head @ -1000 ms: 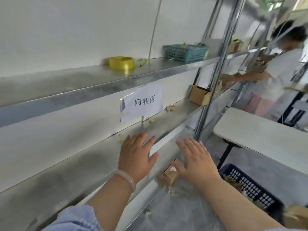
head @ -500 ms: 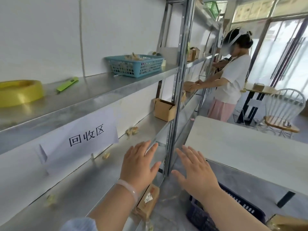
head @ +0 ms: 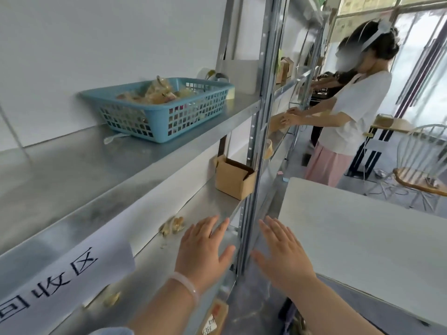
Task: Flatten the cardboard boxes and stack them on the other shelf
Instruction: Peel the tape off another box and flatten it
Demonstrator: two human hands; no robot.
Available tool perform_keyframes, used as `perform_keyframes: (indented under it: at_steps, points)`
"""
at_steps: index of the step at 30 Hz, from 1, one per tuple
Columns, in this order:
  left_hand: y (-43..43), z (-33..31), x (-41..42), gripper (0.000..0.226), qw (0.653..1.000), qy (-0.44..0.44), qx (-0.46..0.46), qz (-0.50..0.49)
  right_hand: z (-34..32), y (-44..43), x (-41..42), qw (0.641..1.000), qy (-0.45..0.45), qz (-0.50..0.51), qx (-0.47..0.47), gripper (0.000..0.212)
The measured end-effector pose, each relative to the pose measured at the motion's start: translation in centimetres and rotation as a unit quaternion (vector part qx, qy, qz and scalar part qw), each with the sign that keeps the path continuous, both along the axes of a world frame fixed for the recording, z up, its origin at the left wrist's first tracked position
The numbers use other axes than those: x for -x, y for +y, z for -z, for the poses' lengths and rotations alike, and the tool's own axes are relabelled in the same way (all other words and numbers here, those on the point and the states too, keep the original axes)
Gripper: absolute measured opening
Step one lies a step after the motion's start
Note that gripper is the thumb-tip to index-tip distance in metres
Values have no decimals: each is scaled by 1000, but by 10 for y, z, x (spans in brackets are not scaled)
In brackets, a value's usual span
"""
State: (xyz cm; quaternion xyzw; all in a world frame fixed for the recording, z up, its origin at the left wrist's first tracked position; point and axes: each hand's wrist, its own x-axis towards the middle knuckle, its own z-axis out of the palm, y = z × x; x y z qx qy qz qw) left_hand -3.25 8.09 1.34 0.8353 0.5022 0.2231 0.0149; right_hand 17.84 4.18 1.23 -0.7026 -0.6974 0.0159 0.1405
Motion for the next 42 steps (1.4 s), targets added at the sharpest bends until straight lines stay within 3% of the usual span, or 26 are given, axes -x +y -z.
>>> perform_keyframes:
  at_steps: [7, 11, 14, 19, 24, 27, 29, 30, 34, 39, 42]
  points:
    - [90, 20, -54, 67, 998, 0, 25, -50, 15, 125, -38, 998, 40, -52, 22, 72]
    - [150, 22, -91, 74, 991, -46, 54, -111, 12, 202, -78, 995, 71, -72, 25, 67]
    - [184, 26, -123, 76, 986, -71, 83, -126, 14, 254, -109, 986, 144, -68, 53, 63]
    - [221, 40, -150, 68, 958, -155, 162, -176, 21, 323, -134, 942, 289, -73, 154, 54]
    - [245, 45, -156, 68, 904, -259, 250, -228, 30, 349, -124, 923, 338, -84, 164, 52]
    - [257, 41, -154, 67, 805, -437, 321, -241, 35, 354, -112, 895, 396, -58, 196, 46]
    - [261, 40, -150, 55, 767, -504, 325, -231, 37, 357, -102, 884, 404, -51, 228, 34]
    - [263, 42, -147, 61, 755, -518, 323, -240, 37, 358, -97, 890, 389, -62, 229, 28]
    - [265, 39, -125, 66, 787, -456, 320, -266, 33, 353, -81, 877, 419, -94, 215, 24]
    - [268, 32, -99, 120, 795, -361, 365, -324, 46, 336, -66, 851, 469, -94, 217, 27]
    - [269, 35, -92, 116, 825, -304, 361, -310, 57, 332, -65, 856, 473, -100, 182, 31]
